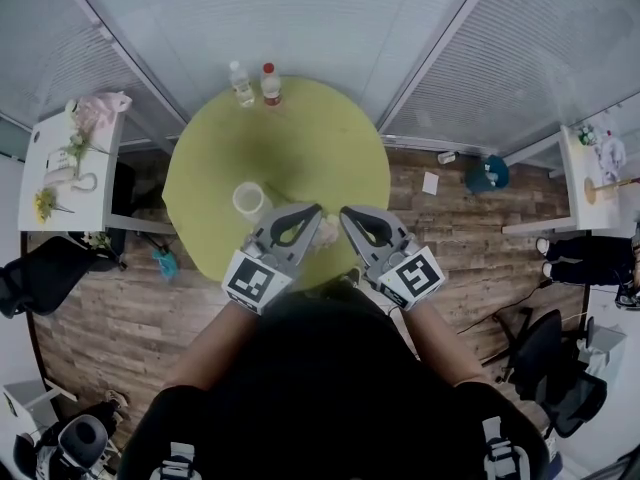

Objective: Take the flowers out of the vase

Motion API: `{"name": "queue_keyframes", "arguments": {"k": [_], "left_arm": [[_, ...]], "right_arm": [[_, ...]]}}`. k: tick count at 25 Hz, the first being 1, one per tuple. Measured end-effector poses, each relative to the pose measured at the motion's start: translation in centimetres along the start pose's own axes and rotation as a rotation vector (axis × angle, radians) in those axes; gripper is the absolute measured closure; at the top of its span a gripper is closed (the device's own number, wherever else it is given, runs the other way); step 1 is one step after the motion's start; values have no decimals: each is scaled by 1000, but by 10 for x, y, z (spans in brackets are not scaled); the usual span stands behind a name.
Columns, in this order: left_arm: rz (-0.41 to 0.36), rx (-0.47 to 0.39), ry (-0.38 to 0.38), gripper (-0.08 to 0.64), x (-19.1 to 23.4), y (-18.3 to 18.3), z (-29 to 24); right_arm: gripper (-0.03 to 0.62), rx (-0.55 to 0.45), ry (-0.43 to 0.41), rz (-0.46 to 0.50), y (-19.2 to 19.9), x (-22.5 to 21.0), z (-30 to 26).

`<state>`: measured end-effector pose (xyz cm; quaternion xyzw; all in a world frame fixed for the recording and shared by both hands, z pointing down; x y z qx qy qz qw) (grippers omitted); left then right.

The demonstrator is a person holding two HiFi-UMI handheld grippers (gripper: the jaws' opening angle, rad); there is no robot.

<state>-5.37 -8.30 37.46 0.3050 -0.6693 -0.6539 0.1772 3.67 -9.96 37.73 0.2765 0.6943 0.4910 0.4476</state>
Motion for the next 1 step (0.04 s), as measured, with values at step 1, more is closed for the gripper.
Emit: {"name": "queue_keyframes", "arguments": {"k": [1], "left_arm": [[-2, -1, 0, 548, 0, 0, -1]], "right_arm": [[574, 0, 1, 0, 0, -1, 0]]}}
Point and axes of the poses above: the fingertips, and each gripper's own axes: z backward along the fingers, x to its left, y out of its underside, the point moved 4 cm from there along z, backward along the fingers, and after that the axes turned 15 degrees about -z, right-handed, at the moved point
